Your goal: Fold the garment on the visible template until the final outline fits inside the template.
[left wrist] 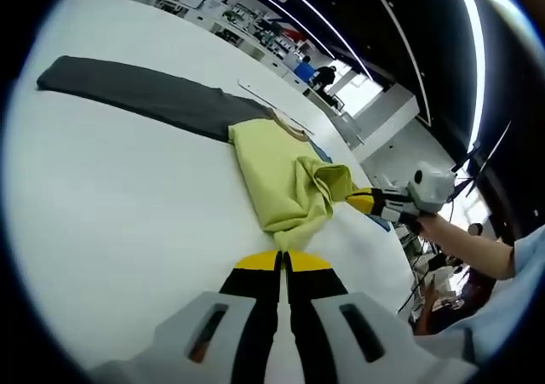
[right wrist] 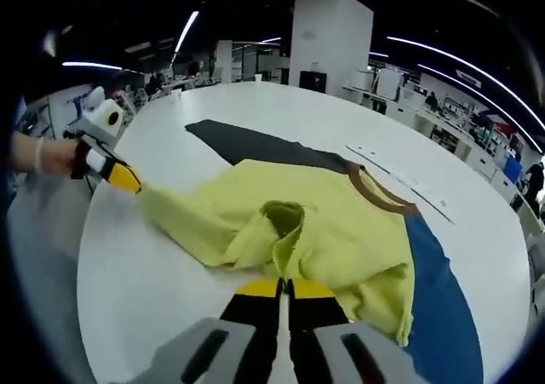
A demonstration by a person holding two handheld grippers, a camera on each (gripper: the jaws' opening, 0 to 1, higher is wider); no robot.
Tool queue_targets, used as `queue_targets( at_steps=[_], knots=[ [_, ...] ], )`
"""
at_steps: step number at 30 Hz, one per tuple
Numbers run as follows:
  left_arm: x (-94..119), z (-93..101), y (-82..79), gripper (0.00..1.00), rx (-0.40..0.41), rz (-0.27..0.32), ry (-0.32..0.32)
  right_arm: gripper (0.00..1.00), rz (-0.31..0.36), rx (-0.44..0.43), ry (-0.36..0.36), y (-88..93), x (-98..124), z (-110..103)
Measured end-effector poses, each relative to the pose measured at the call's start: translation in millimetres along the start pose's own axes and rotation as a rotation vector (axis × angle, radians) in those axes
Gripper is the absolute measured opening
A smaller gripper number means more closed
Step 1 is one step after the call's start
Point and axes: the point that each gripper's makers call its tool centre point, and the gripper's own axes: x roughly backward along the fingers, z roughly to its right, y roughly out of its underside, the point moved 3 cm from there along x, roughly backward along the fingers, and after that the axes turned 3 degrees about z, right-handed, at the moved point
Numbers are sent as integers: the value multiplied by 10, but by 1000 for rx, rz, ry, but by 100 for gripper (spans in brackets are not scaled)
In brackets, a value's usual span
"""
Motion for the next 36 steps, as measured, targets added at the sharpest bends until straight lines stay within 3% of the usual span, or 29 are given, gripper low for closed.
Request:
queue_targets(
  at_steps=[9, 21, 36],
  knots=[
    [75, -86, 31, 0, -7, -24, -10, 0, -16, -17, 22, 223, 323, 5],
    [216, -152, 130, 0, -11, -61, -24, 0, -76, -70, 71, 703, 798, -49],
    [361, -228, 241, 0, -15, -99, -46, 0, -135, -130, 72, 1144, 1211, -448]
  ],
)
